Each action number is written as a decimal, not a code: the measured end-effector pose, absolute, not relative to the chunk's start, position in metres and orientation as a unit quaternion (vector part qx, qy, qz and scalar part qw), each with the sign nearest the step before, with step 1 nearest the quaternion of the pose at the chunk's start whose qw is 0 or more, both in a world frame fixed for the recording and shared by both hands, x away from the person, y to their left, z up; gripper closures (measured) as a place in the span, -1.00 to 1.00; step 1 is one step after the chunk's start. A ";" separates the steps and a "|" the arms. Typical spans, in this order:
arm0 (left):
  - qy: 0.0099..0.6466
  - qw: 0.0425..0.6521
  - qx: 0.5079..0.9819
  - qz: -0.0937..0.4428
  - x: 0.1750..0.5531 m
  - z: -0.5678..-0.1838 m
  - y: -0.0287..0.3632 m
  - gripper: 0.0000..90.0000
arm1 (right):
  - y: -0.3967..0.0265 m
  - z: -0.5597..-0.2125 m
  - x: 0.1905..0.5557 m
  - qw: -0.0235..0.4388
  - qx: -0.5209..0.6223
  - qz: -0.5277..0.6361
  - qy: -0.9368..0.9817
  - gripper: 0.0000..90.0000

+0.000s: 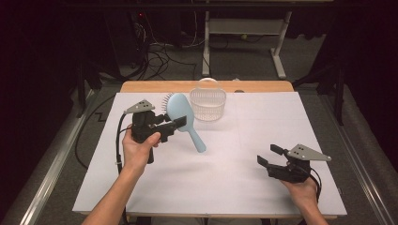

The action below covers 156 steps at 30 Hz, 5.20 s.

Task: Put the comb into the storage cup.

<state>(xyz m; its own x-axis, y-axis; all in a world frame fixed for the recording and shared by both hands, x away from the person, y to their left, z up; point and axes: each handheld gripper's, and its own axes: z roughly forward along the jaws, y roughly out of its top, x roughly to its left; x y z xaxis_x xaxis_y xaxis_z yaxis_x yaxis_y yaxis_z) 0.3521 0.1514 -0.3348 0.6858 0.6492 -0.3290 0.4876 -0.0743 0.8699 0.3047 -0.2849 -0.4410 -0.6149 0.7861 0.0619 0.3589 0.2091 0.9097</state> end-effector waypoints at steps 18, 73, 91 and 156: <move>0.389 0.555 0.730 0.085 0.356 -0.323 0.151 0.19 | -0.303 -0.454 0.296 0.215 0.399 0.501 0.737 -0.34; 0.407 0.543 0.723 0.130 0.427 -0.279 0.112 0.19 | -0.305 -0.456 0.292 0.216 0.400 0.511 0.730 -0.35; 0.439 0.539 0.706 0.138 0.457 -0.279 0.106 0.19 | -0.306 -0.455 0.291 0.216 0.403 0.514 0.725 -0.36; 0.468 0.486 0.721 0.157 0.508 -0.341 0.052 0.18 | -0.306 -0.455 0.292 0.216 0.396 0.520 0.725 -0.36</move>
